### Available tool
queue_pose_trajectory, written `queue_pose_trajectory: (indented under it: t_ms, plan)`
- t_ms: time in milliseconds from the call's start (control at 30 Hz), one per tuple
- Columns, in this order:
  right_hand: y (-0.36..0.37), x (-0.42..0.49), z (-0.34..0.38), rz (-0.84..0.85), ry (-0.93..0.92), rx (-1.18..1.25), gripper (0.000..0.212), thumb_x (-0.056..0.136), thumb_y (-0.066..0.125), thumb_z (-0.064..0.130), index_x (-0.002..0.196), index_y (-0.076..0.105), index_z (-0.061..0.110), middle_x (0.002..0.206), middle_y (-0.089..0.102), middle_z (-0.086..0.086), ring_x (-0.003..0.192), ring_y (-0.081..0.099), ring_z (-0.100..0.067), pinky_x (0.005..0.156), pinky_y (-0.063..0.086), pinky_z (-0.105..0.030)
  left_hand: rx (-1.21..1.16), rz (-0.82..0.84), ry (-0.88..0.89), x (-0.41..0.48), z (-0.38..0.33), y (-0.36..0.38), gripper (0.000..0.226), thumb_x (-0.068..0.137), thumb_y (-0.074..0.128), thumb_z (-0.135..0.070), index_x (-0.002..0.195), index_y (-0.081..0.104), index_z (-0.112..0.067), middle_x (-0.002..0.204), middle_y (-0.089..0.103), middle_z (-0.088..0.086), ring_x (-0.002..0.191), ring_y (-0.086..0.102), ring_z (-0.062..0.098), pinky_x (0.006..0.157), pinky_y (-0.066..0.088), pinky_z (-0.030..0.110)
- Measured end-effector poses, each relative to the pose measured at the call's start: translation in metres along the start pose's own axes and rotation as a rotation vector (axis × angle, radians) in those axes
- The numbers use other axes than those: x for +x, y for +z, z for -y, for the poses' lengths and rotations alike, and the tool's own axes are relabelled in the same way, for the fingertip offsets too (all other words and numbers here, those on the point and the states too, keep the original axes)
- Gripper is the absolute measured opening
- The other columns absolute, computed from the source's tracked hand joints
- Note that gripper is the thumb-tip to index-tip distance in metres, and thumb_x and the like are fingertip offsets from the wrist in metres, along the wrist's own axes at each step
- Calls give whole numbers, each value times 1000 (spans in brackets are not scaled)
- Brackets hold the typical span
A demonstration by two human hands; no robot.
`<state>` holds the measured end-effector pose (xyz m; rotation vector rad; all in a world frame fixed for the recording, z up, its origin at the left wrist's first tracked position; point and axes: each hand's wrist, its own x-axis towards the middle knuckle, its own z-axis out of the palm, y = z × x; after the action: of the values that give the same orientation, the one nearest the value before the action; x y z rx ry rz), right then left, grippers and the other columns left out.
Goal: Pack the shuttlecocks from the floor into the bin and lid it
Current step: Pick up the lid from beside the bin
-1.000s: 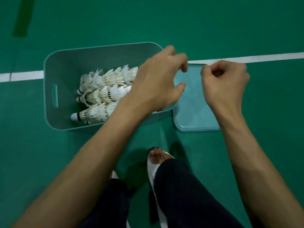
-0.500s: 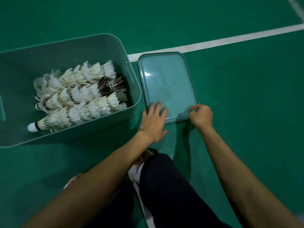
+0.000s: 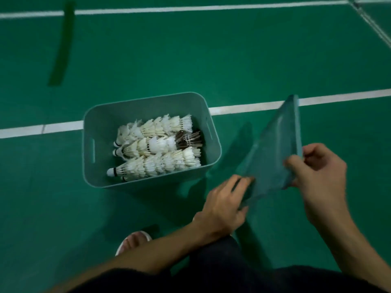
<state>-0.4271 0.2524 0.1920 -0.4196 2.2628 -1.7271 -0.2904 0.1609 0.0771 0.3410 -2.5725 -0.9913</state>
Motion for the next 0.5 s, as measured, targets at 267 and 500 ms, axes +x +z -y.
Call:
queue_pose_trajectory:
  t_ms: [267,500]
  plan:
    - [48,33,38,-125,-407,-235,18,93,65,37,106,56,29,97,63,19,93,62,4,76,56,-30,-586,-376,-329,-29,2,-141,40,96,59,1,128,42,-15,113,65,0,100,67,23,81,59,43]
    - [113,36,-3,202,23,-358,82,69,81,58,130,59,8,122,68,-8,103,69,-22,95,56,-43,-650,-742,-610,-79,68,-195,25,97,58,-10,116,57,-26,101,73,12,81,68,16,68,57,30]
